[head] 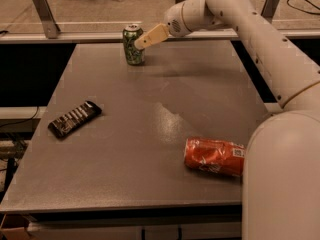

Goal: Move green can near rxbar chocolate

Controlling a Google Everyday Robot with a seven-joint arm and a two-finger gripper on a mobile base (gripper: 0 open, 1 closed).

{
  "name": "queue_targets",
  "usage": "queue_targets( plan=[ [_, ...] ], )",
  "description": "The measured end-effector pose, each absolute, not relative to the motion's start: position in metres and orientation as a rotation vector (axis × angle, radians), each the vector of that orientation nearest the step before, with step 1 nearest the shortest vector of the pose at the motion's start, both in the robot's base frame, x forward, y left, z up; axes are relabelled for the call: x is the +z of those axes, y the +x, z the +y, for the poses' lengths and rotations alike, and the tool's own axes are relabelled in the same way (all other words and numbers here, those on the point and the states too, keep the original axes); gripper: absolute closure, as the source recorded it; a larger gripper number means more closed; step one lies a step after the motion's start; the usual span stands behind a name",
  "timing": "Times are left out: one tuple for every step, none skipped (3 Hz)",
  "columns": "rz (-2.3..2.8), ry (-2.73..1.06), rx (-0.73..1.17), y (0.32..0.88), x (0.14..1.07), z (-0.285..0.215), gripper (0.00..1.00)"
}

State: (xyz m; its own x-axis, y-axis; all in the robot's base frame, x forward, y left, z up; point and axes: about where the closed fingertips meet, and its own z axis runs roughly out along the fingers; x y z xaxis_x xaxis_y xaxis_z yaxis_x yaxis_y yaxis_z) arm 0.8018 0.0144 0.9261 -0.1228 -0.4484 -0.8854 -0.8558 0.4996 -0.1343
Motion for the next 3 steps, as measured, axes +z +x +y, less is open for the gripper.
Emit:
queue_targets(
  plan=[
    [1.741,-1.084,0.581,0.804,0.92,0.043,0.0],
    [1.754,-1.074,0.629,0.804,0.908,0.064,0.0],
    [1.756,-1.083,0.651,0.801,0.902,0.077,0.17]
  ],
)
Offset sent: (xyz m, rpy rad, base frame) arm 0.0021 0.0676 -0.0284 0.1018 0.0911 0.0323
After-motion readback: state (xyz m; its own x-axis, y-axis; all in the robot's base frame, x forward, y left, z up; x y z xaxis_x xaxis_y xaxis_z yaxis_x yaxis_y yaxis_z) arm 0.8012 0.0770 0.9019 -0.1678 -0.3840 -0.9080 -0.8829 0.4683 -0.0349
